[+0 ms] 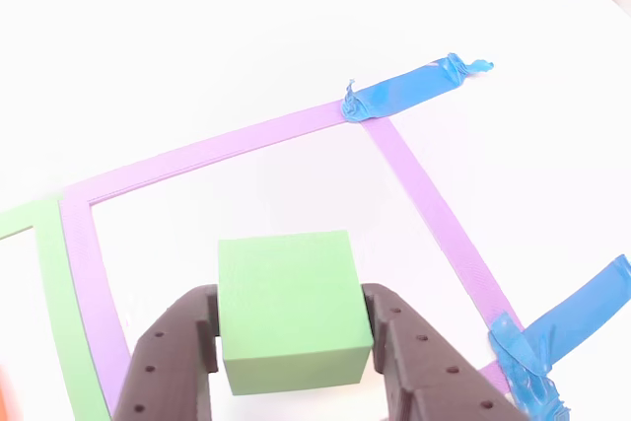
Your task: Tower of hanoi
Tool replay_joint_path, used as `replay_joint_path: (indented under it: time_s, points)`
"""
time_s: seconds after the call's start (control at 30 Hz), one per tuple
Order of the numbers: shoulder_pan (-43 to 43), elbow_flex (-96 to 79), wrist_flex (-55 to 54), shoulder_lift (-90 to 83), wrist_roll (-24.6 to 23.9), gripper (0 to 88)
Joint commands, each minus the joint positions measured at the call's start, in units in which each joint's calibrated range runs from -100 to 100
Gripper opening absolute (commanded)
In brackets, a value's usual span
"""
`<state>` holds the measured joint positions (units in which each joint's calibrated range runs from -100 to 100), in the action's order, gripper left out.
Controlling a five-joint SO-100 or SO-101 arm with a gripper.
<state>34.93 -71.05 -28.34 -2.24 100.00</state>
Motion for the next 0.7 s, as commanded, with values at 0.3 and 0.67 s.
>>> replay_joint_path:
  time_s: [0.3, 0.67]
  points:
    - [0.06, 1.96, -14.42, 10.43, 0.00, 4.3]
    - [-0.70, 2.14, -15.55, 11.32, 0.00, 21.3]
